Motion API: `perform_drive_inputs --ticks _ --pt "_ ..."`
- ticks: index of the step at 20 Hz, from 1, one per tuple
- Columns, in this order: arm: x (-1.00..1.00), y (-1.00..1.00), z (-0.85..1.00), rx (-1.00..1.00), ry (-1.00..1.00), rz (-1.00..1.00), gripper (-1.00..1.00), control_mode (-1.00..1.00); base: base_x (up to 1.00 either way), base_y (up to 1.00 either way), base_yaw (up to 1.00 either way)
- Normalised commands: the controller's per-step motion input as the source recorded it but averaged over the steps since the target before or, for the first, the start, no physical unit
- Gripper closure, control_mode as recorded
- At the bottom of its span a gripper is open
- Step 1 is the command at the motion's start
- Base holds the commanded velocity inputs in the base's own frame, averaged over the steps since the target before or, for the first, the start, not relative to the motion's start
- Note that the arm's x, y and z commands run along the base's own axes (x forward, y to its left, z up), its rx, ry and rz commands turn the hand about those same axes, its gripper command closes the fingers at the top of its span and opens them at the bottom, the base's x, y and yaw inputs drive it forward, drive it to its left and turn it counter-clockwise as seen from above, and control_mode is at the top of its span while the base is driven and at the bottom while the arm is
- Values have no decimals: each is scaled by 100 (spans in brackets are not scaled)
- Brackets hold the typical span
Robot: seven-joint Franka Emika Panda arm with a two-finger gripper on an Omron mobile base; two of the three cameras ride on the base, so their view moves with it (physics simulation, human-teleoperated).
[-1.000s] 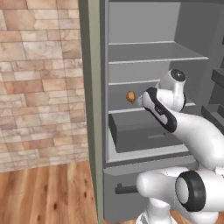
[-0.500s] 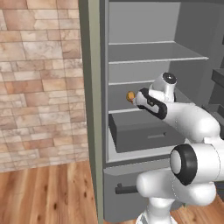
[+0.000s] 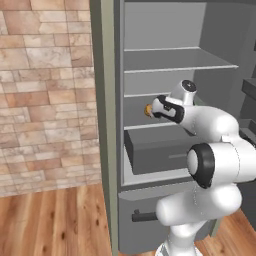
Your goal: Place one corn and one chicken drumstick in each tupperware on the nearby counter, to pack two identical lunches.
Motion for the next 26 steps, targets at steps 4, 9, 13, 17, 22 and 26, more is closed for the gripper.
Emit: perform_drive_inputs --ticks 4,9,13,17,22,26 --pt "43 0 -17 0 4 2 -100 -100 0 0 0" --pt "42 0 -20 0 2 1 -100 -100 0 0 0" --pt "38 0 -24 0 0 0 -100 -100 0 0 0" --pt "36 0 -31 0 0 0 -100 -100 0 0 0" --pt "40 0 -19 0 0 0 -100 -100 0 0 0" --pt "39 0 -8 0 0 0 -100 -100 0 0 0"
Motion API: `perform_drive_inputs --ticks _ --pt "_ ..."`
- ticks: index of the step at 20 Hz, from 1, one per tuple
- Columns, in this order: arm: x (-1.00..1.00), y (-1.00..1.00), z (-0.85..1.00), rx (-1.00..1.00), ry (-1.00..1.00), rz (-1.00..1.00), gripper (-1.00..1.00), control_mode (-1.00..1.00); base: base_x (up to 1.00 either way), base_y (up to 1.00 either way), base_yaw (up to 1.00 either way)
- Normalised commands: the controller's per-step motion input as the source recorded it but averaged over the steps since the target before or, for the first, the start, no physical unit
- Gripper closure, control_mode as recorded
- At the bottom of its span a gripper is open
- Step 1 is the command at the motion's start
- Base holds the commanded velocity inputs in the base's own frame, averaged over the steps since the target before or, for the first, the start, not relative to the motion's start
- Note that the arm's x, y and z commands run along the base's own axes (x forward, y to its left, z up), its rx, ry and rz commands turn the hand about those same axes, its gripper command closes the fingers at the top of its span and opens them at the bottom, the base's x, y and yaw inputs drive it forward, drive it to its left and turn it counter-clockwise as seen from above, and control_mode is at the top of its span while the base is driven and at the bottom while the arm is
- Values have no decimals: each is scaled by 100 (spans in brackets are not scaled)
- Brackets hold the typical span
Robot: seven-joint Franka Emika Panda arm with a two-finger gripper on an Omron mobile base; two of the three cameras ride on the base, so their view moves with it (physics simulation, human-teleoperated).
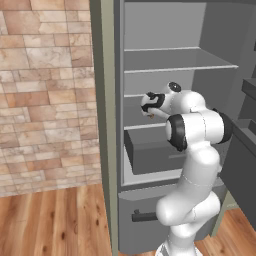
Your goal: Place one corn and one chicken drumstick in each tupperware on the nearby counter, to pack two identical lunches.
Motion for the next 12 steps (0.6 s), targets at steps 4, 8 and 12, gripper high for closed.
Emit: perform_drive_inputs --ticks 4,8,12 --pt "40 0 -12 0 0 0 -100 -100 0 0 0" --pt "37 0 -21 0 0 0 -100 -100 0 0 0" --pt "38 0 -22 0 0 0 -100 -100 0 0 0"
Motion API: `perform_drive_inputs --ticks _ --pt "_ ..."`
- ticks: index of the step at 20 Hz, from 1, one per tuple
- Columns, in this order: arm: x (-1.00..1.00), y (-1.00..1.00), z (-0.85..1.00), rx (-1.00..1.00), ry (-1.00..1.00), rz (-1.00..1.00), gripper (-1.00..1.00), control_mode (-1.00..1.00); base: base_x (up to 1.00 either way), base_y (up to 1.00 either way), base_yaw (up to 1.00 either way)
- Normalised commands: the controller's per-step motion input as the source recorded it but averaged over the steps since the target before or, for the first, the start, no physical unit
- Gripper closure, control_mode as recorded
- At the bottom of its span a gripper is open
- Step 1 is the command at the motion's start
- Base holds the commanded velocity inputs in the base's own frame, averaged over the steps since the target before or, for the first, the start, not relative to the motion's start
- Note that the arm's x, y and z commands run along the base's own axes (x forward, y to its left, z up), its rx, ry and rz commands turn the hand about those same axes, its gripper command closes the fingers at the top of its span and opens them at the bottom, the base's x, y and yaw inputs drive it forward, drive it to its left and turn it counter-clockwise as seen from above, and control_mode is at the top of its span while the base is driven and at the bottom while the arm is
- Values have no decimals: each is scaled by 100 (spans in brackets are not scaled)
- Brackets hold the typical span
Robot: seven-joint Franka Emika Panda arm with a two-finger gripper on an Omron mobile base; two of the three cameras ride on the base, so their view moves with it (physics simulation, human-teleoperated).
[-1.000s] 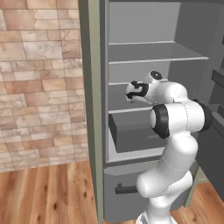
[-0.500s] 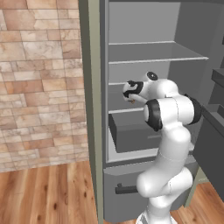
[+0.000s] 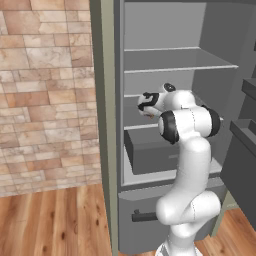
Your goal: Place one corn and one chicken drumstick in each tupperware on the nearby counter, to pack two identical lunches.
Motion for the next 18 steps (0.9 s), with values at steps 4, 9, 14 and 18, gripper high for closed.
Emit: perform_drive_inputs --ticks 4,9,14,18 --pt "39 0 -19 0 0 0 -100 -100 0 0 0" --pt "27 0 -25 0 0 0 -100 -100 0 0 0" --pt "0 0 -48 0 2 0 100 -100 0 0 0" --pt "0 0 -53 0 3 0 100 -100 0 0 0"
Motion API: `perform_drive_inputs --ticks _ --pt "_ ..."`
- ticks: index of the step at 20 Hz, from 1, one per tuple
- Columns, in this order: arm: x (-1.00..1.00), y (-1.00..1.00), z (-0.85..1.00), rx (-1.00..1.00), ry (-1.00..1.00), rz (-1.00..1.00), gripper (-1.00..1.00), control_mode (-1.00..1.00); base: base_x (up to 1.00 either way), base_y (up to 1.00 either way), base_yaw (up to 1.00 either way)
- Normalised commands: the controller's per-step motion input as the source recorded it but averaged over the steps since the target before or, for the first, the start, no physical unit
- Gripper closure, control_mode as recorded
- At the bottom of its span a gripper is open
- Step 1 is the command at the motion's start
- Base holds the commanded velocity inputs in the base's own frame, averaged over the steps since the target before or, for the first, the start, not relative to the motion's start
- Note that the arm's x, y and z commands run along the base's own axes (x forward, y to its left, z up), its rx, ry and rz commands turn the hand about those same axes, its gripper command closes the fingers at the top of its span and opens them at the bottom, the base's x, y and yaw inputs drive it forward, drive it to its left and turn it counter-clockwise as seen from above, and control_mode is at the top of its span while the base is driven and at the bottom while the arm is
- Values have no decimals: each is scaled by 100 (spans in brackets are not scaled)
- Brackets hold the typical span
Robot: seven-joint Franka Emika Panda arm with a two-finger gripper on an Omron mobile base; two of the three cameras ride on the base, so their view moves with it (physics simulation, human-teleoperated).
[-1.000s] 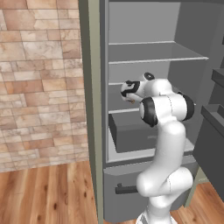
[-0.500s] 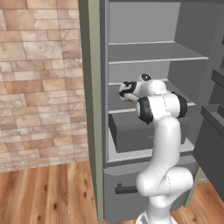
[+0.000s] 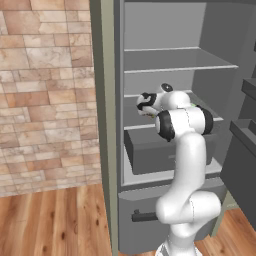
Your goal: Place one corn and one chicken drumstick in each tupperware on the nearby counter, to pack two identical lunches.
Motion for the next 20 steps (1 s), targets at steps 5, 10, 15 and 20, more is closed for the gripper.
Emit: perform_drive_inputs --ticks 5,10,15,20 --pt "-22 0 -50 0 4 0 100 -100 0 0 0" --pt "-100 -1 -11 0 0 0 100 -100 0 0 0" --pt "-100 -3 0 0 0 0 100 -100 0 0 0" --pt "-100 -17 31 0 0 0 100 -100 0 0 0"
